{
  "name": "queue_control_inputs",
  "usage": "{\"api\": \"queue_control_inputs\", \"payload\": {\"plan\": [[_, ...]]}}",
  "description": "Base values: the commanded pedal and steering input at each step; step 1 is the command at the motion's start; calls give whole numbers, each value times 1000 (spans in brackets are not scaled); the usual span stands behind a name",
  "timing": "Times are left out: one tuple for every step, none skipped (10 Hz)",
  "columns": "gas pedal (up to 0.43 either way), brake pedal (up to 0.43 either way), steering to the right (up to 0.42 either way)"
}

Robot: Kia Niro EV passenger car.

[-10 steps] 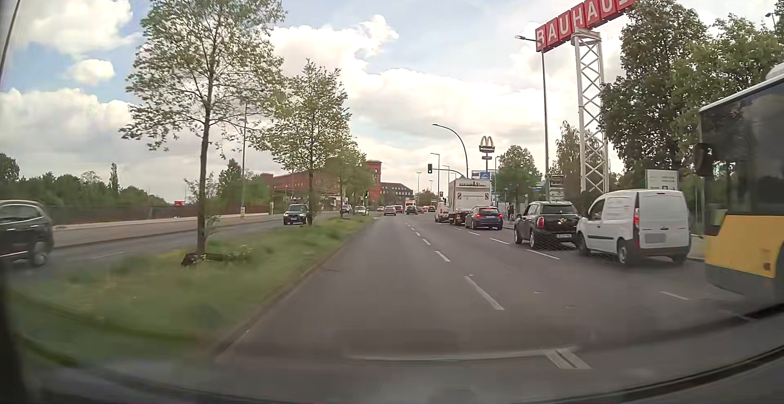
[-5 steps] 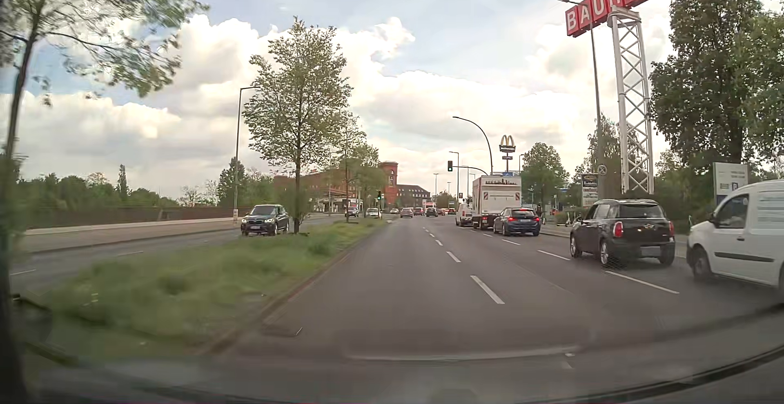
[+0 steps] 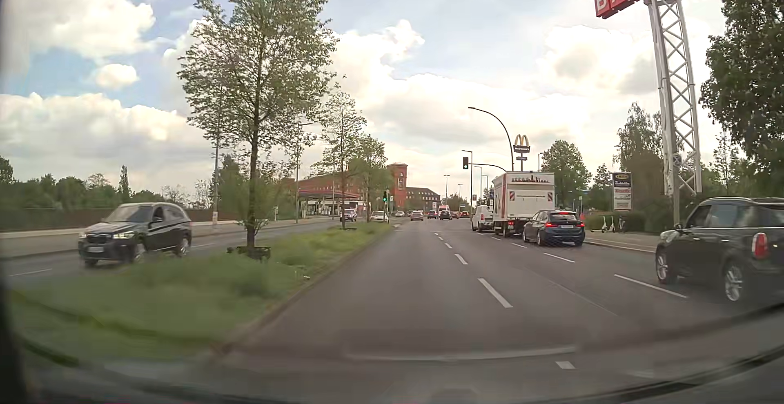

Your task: Follow the waypoints while adhering to traffic rules and regulations

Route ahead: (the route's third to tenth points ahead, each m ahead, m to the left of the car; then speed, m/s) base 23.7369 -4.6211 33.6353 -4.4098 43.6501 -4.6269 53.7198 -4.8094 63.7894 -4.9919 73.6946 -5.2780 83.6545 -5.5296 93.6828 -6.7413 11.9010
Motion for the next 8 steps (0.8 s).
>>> {"api": "queue_control_inputs", "payload": {"plan": [[480,18,-11],[480,18,-5],[480,18,0],[480,18,2],[480,18,3],[480,18,4],[480,18,5],[480,18,6]]}}
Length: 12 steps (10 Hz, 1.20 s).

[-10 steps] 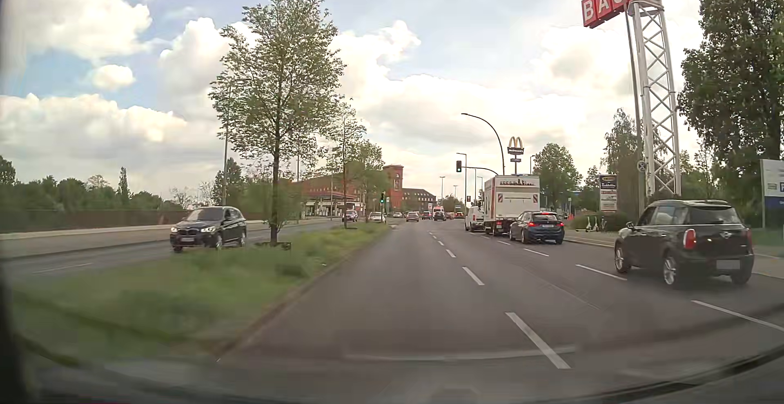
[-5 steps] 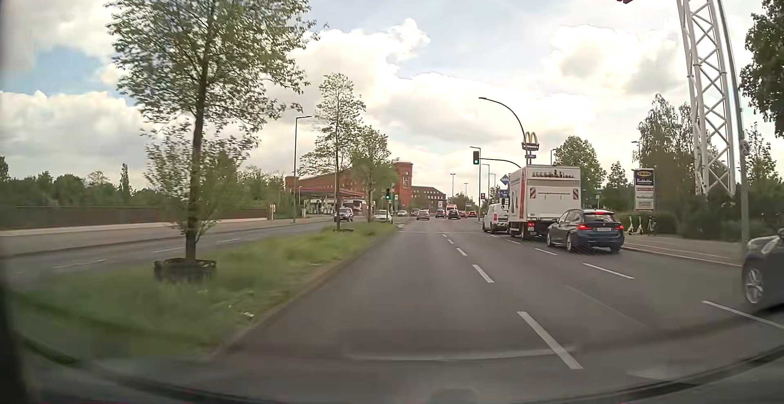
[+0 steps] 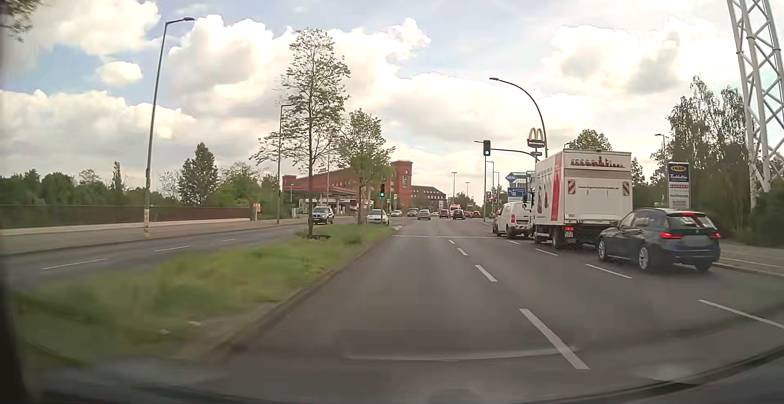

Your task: Follow the waypoints while adhering to traffic rules and regulations

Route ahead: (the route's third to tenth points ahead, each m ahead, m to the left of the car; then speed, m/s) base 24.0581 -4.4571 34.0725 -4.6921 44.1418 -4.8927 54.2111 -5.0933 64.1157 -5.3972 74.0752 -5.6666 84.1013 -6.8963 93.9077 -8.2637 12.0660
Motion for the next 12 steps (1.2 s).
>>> {"api": "queue_control_inputs", "payload": {"plan": [[480,18,6],[480,18,6],[480,18,7],[480,18,8],[480,18,8],[480,18,8],[480,18,8],[480,18,8],[480,24,8],[480,18,8],[480,18,8],[480,18,7]]}}
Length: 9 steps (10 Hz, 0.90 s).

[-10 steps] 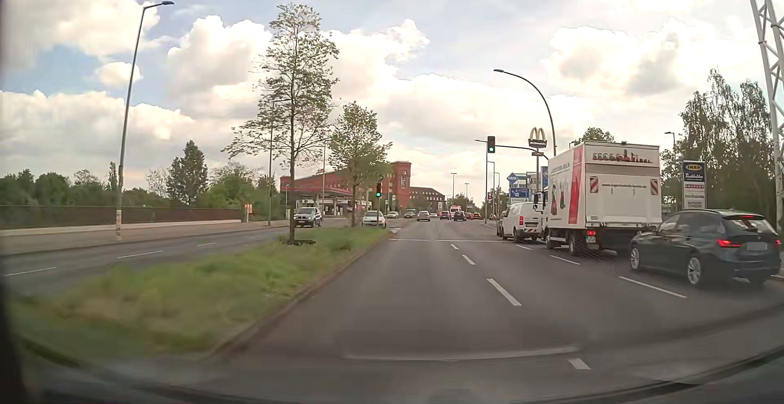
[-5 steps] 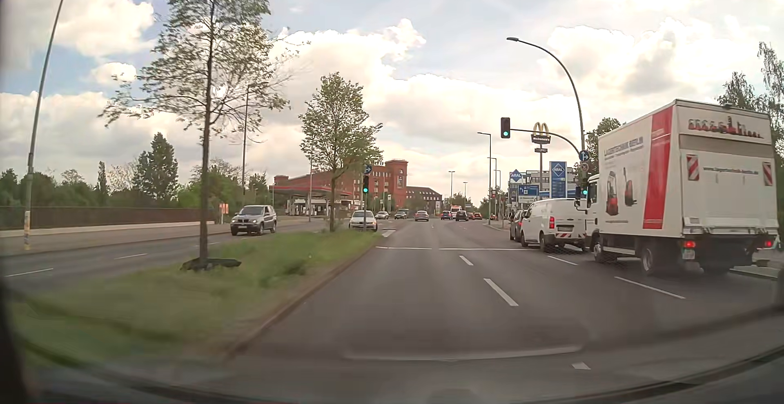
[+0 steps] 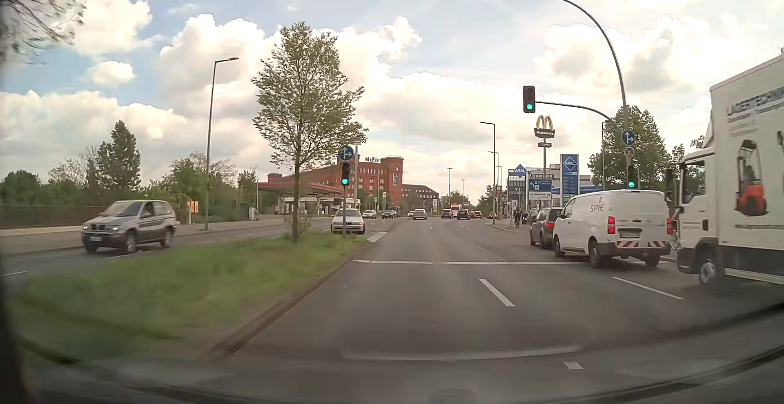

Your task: Follow the waypoints while adhering to traffic rules and regulations

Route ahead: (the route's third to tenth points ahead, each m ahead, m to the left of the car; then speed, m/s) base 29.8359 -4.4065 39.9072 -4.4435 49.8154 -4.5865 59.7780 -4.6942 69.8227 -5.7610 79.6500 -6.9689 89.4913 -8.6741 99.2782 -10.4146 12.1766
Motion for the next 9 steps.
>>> {"api": "queue_control_inputs", "payload": {"plan": [[480,18,7],[480,18,7],[480,18,7],[480,18,8],[480,18,8],[480,18,10],[480,18,10],[480,18,11],[480,18,11]]}}
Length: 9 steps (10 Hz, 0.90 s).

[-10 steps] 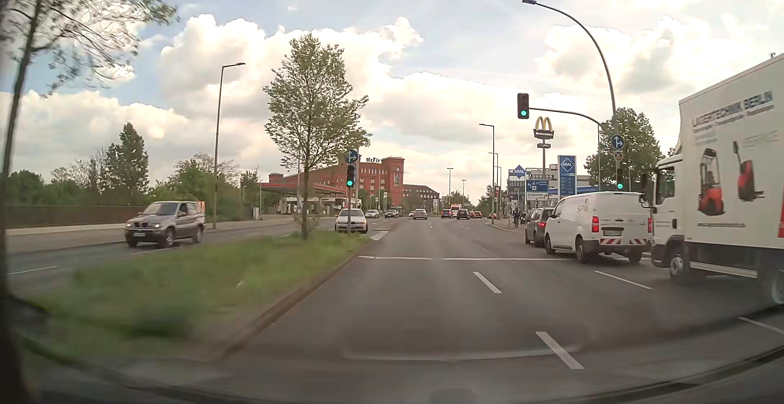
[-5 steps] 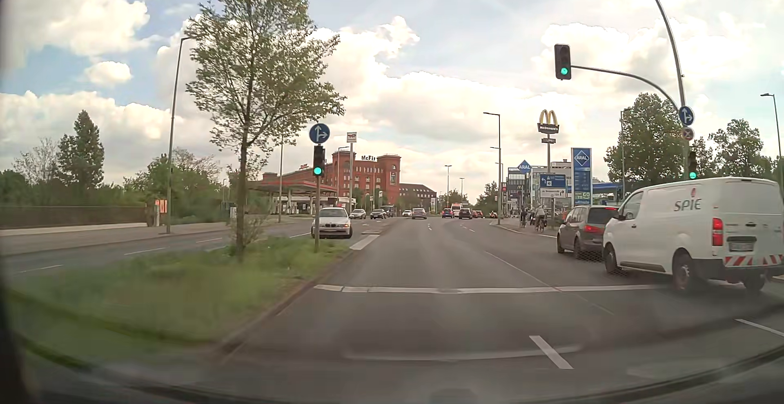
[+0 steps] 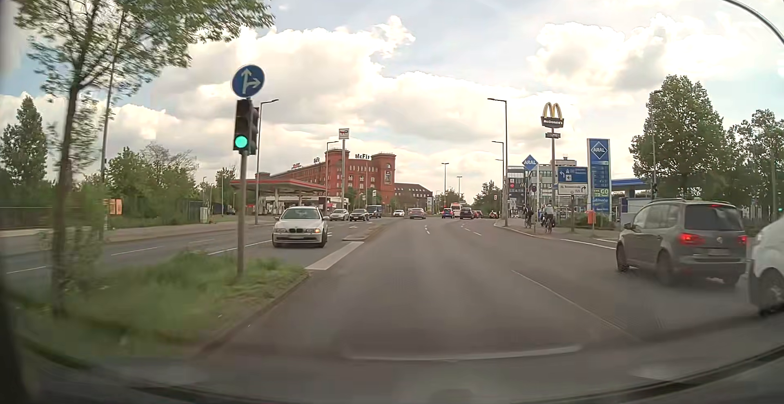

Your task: Follow the waypoints while adhering to traffic rules and regulations

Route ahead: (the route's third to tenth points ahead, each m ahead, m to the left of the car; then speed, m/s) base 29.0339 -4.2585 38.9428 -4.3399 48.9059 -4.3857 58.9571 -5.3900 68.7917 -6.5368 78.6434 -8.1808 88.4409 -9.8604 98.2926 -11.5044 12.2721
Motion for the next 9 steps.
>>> {"api": "queue_control_inputs", "payload": {"plan": [[480,18,12],[480,18,14],[480,18,15],[480,18,15],[480,18,15],[469,18,15],[461,18,16],[421,18,17],[409,18,16]]}}
